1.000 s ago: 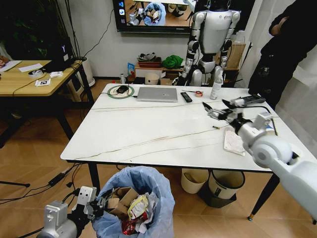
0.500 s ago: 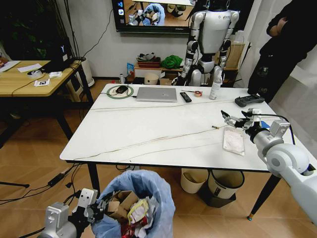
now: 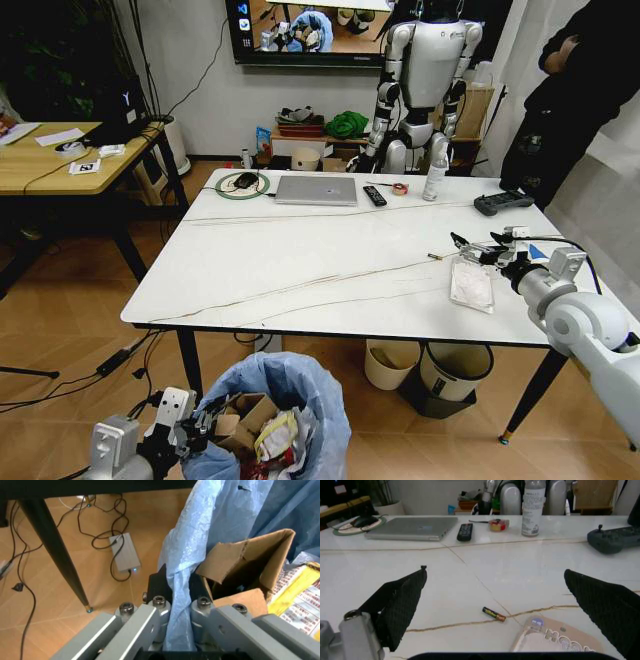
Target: Pick up the trash bin and place the trash from the table into it.
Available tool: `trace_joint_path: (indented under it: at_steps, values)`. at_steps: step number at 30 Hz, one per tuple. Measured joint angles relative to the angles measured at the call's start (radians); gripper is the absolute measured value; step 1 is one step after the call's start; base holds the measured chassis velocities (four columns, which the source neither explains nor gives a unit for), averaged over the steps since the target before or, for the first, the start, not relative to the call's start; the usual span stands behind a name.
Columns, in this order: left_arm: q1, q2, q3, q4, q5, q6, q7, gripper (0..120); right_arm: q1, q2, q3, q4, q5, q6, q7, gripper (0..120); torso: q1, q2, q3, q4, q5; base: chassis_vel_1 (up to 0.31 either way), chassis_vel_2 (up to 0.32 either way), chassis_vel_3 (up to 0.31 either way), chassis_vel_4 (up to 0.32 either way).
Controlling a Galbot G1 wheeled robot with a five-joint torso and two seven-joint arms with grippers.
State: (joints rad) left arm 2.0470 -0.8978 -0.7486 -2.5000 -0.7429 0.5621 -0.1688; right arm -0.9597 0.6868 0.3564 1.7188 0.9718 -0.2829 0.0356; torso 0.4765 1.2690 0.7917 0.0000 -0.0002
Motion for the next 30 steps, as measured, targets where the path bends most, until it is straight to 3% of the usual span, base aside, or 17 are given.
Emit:
trace_joint_path:
  at_steps: [10, 23, 30]
  values:
    - [-0.012, -0.021, 0.008, 0.0, 0.007, 0.0, 0.001, 0, 0.113, 0.001, -0.128, -0.111, -0.029, 0.002, -0.024, 100, 0.0, 0.0, 0.0, -0.0001, 0.0, 0.0, 0.0, 0.0, 0.0]
    - [-0.03, -0.022, 0.003, 0.0, 0.001, 0.001, -0.001, 0, 0.156, 0.049, -0.182, -0.163, -0.065, -0.005, -0.021, 100, 0.0, 0.0, 0.0, 0.0001, 0.0002, 0.0, 0.0, 0.0, 0.0]
    - [-0.062, 0.015, 0.006, 0.0, -0.03, 0.007, -0.007, 0, 0.193, 0.046, -0.207, -0.259, -0.108, 0.015, -0.08, 100, 0.0, 0.0, 0.0, -0.0001, 0.0003, 0.0, 0.0, 0.0, 0.0]
